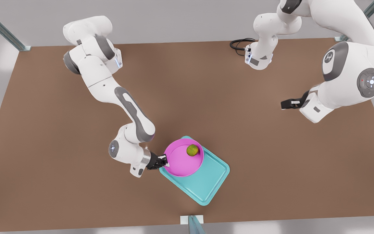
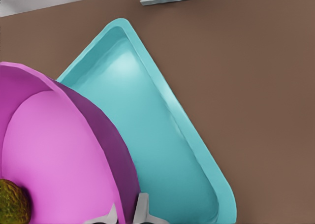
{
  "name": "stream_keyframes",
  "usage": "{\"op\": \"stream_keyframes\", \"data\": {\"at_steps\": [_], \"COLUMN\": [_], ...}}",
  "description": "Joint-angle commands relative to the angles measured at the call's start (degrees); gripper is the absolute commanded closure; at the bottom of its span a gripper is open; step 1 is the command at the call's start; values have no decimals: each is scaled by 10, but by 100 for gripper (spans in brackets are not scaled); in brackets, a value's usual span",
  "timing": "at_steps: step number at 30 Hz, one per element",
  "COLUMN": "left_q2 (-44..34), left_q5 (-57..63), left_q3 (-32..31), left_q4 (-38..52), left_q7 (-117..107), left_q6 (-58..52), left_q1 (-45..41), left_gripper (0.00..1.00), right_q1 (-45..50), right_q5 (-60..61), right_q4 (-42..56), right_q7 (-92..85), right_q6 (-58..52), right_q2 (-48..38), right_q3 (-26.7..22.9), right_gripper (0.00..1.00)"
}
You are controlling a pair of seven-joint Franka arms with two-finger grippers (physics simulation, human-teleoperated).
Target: Place the orange on the plate with the left arm and the plate on the tray with the right arm
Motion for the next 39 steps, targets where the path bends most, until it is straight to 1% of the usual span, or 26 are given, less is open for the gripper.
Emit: {"op": "stream_keyframes", "data": {"at_steps": [1,5,12,13,15,16,18,19,20,24,25,26,27,28,29,30,31,32,33,34,35,36,37,39], "left_q2": [0,8,8,8,9,12,12,10,7,4,4,4,5,5,5,5,5,5,5,7,8,9,10,10], "left_q5": [0,0,-1,-1,0,-1,3,3,3,2,2,3,3,5,5,5,5,5,5,5,4,5,5,5], "left_q3": [0,0,0,0,0,0,0,0,0,0,0,0,0,0,0,0,0,0,0,0,0,0,0,0], "left_q4": [0,1,0,0,1,17,17,17,17,17,17,18,17,17,17,17,17,17,17,17,17,17,17,17], "left_q7": [2,2,-3,-3,-2,1,2,1,0,-2,-2,-2,-2,-2,-2,-2,-3,-3,-3,-3,-4,-4,-4,-3], "left_q6": [0,1,-4,-4,-1,-11,-12,-12,-12,-12,-12,-12,-12,-11,-11,-12,-12,-12,-11,-11,-11,-11,-10,-10], "left_q1": [1,0,-1,-2,-2,0,0,-1,-1,-1,-1,-1,-1,-1,-1,-2,-2,-2,-2,-2,-2,-2,-2,-2], "left_gripper": [0,0,0,0,0,0,0,0,0,0,0,0,0,0,0,0,0,0,0,0,0,0,0,0], "right_q1": [2,20,28,28,28,28,28,28,28,28,15,-23,-81,-114,-126,-146,-166,-175,-176,-176,-182,-190,-215,-212], "right_q5": [-4,-4,-5,-5,-5,-4,-5,-4,-6,-8,-7,-8,-34,-98,-194,-303,-399,-430,-469,-491,-488,-487,-489,-487], "right_q4": [28,78,88,106,111,111,110,108,103,103,85,19,-57,-71,-27,1,32,48,47,43,42,34,8,6], "right_q7": [52,85,85,85,85,86,86,85,76,82,83,82,82,82,81,82,84,84,82,82,81,79,80,78], "right_q6": [-24,-23,-15,-15,-15,-15,-15,-15,-12,-18,-24,-46,-127,-247,-428,-521,-584,-633,-650,-660,-686,-689,-686,-687], "right_q2": [19,56,74,86,90,90,90,90,89,71,34,-37,-116,-150,-156,-159,-183,-228,-298,-336,-365,-383,-409,-409], "right_q3": [-2,-6,-14,-17,-19,-19,-19,-19,-19,-18,-18,-18,-44,-89,-169,-191,-190,-189,-186,-178,-169,-163,-127,-127], "right_gripper": [79,79,79,79,79,79,79,25,0,0,0,0,0,0,0,0,0,0,0,0,0,0,0,0]}}
